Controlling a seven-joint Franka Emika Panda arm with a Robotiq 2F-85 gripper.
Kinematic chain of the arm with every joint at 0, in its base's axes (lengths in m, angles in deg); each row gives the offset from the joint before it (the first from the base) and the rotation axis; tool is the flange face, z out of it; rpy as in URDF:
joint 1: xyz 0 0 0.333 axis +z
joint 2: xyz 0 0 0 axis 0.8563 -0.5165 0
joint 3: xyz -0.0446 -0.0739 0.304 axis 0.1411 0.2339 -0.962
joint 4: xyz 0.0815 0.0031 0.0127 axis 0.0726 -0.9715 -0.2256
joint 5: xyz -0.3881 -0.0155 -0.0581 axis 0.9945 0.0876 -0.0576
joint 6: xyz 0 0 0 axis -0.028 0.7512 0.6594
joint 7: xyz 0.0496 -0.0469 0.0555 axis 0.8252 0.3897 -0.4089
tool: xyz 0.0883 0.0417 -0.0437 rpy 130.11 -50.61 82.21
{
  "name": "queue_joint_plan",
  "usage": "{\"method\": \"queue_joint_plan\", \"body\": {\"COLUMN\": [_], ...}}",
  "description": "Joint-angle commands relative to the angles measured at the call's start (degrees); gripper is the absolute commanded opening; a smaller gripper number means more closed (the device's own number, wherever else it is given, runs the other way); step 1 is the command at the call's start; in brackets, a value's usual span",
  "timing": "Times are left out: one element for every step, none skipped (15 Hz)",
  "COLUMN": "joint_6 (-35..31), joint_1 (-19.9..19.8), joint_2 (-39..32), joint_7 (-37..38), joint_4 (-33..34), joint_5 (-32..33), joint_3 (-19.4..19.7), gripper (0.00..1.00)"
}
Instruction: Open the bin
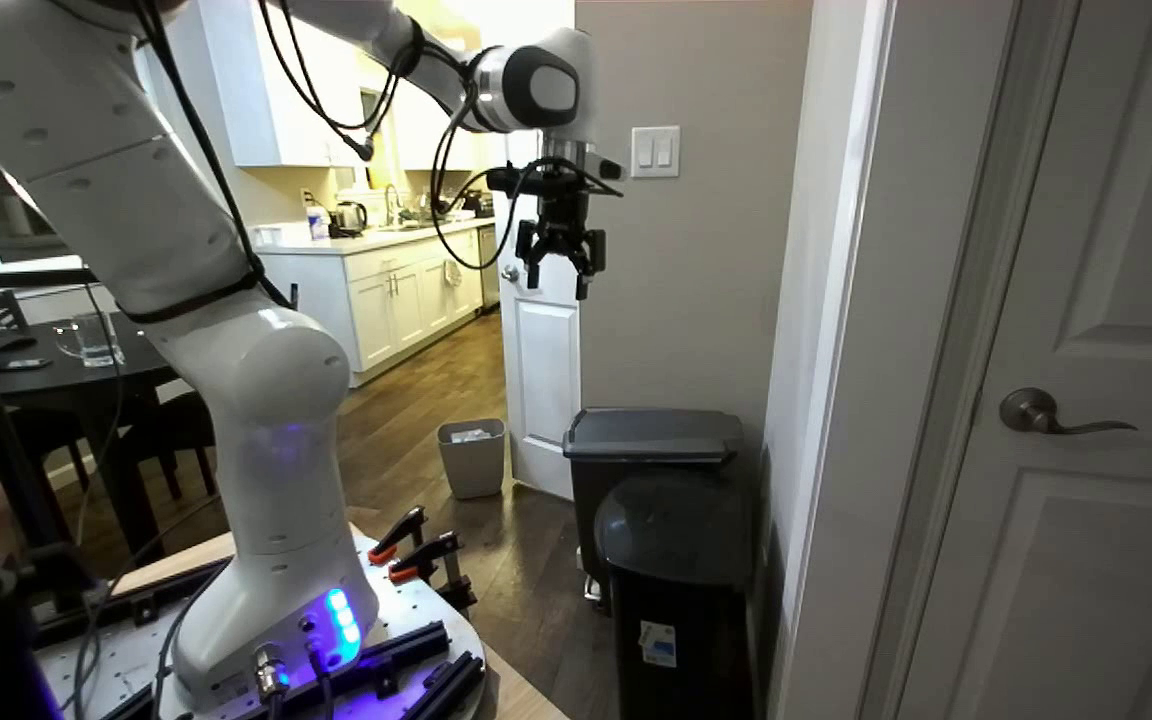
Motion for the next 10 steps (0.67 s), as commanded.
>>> {"method": "queue_joint_plan", "body": {"joint_6": [-6.15, -7.45, -8.88, -9.74, -10.30, -10.55, -10.18, -9.68, -7.93, -9.42], "joint_1": [0.64, 0.70, 0.89, 1.03, 1.19, 1.30, 1.53, 1.72, 2.19, 1.73], "joint_2": [-5.55, -6.76, -8.14, -9.15, -10.22, -11.03, -11.75, -12.38, -12.95, -11.80], "joint_7": [6.42, 8.11, 9.92, 11.19, 12.15, 12.60, 12.62, 12.21, 10.52, 11.12], "joint_4": [0.55, 0.69, 0.88, 1.09, 1.42, 1.69, 2.12, 2.53, 3.12, 1.82], "joint_5": [-0.17, 0.14, 0.24, 0.30, 0.29, 0.14, -0.22, -0.58, -1.61, -0.17], "joint_3": [-3.41, -4.20, -4.94, -5.47, -5.94, -6.27, -6.53, -6.66, -6.70, -6.48], "gripper": [1.00, 1.00, 1.00, 1.00, 1.00, 1.00, 1.00, 1.00, 1.00, 1.00]}}
